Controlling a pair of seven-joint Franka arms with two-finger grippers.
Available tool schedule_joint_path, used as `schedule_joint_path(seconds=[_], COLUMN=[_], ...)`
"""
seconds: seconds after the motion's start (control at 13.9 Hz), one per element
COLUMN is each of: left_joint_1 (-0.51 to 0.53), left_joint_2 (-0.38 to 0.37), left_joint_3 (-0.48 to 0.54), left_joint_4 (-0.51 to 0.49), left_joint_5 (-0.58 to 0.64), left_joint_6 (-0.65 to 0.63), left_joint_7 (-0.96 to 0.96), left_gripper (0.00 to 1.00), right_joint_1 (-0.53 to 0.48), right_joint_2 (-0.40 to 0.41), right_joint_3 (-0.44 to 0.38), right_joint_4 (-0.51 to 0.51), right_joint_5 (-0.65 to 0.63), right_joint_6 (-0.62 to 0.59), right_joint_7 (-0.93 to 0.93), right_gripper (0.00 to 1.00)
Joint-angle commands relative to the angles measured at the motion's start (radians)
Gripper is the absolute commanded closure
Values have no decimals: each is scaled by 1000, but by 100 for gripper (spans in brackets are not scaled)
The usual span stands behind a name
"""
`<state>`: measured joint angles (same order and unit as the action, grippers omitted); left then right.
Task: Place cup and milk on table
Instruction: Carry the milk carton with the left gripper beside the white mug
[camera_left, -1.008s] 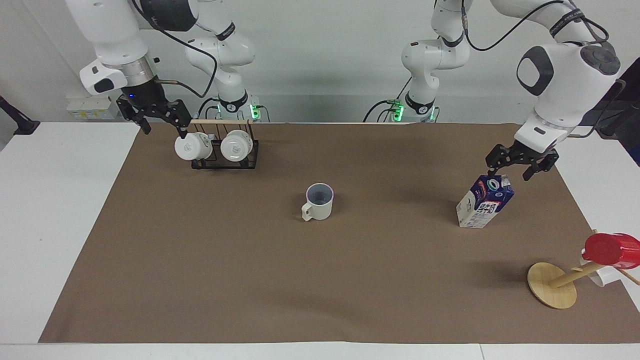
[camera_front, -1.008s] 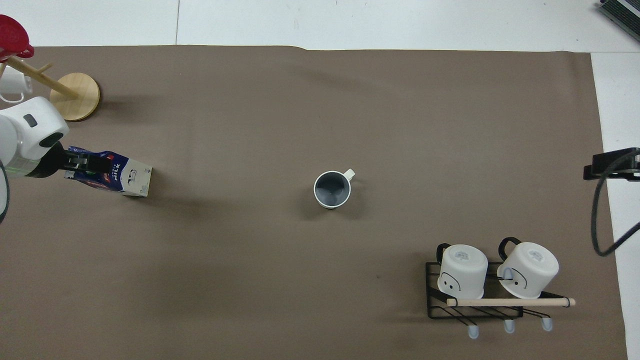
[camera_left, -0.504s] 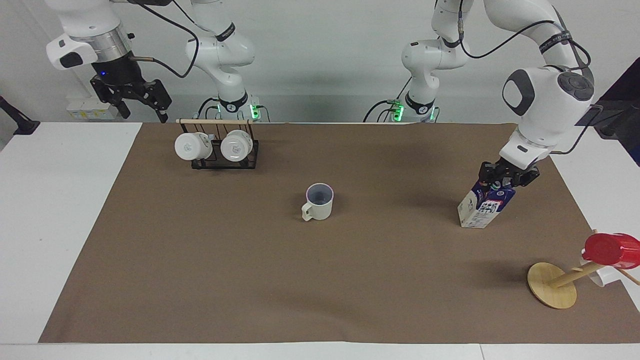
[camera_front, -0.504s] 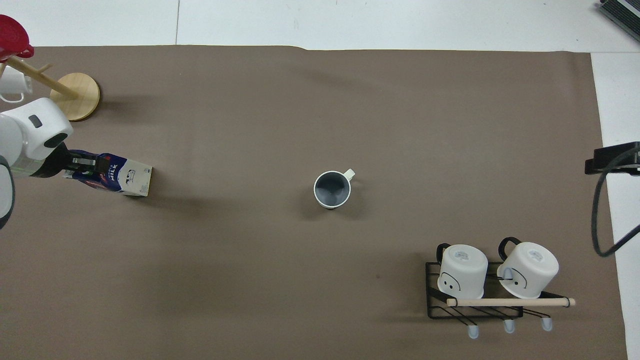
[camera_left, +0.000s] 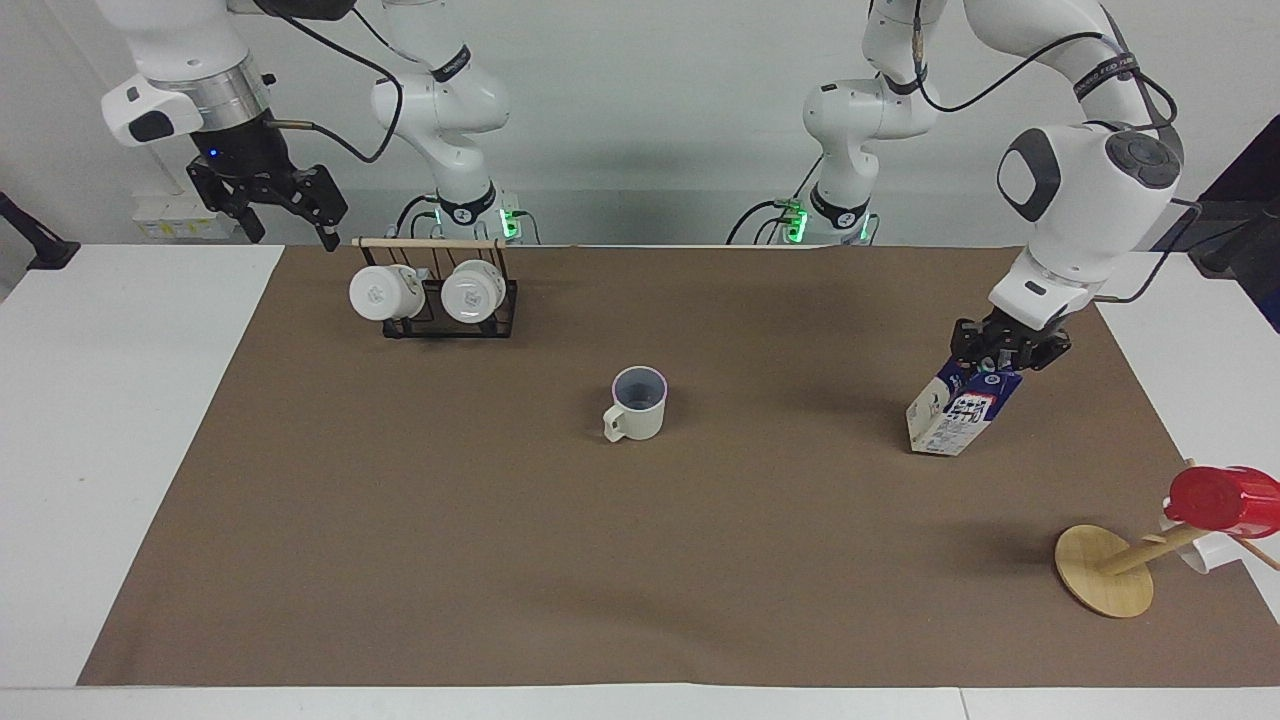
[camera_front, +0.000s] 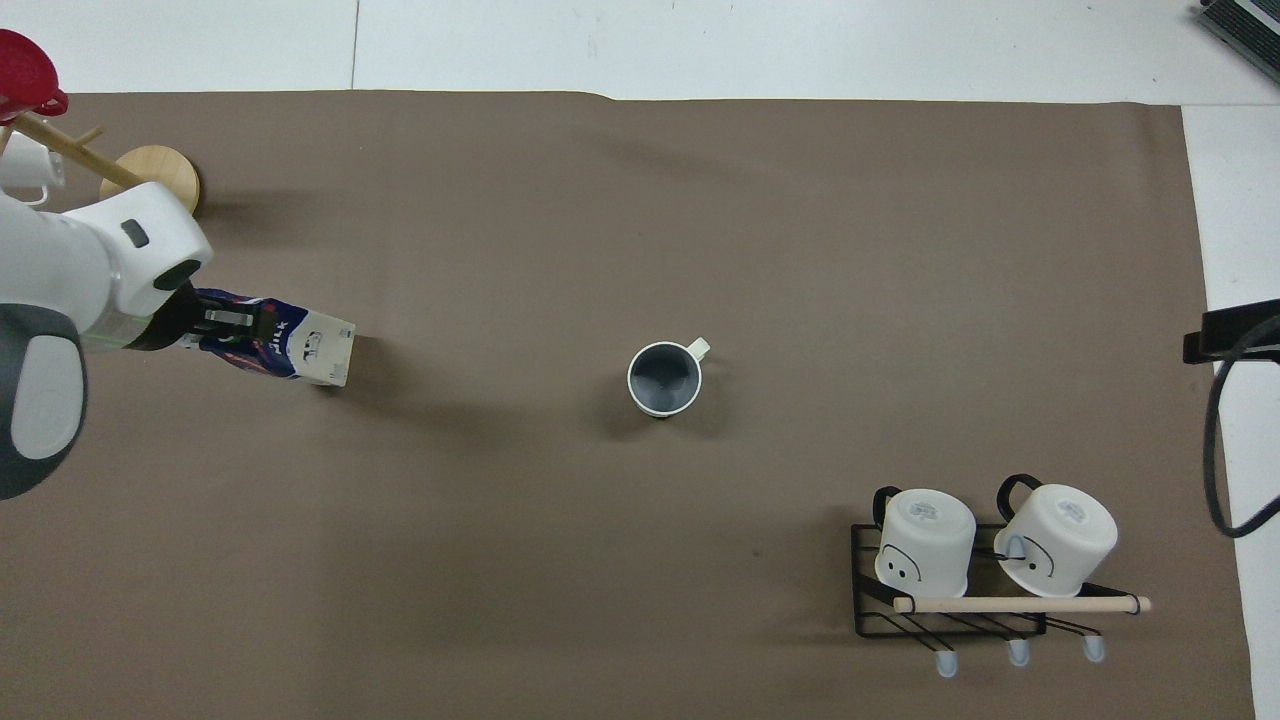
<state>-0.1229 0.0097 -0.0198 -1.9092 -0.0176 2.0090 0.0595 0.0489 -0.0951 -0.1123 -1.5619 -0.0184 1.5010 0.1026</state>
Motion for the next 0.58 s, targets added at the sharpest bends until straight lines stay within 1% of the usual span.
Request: schedule_joint_path(seconds=[0.0,0.29,0.5], left_joint_1=[-85,-216,-280], left_joint_2=[-4,-10,-1], left_joint_3=[12,11,11], left_joint_4=[9,-1,1], left_joint_5=[10,16,16], left_joint_6=[-16,-21,-9], left_joint_7=[-125,-306,-394], left_gripper=[87,87,87], right_joint_1=[2,2,2], right_joint_2=[-12,-24,-26], right_joint_3=[3,3,5], right_joint_4=[5,-13,-17], right_joint_5=[2,2,6], right_joint_6=[-21,-12,-18], right_joint_7=[-3,-8,-1], right_gripper=[0,0,0])
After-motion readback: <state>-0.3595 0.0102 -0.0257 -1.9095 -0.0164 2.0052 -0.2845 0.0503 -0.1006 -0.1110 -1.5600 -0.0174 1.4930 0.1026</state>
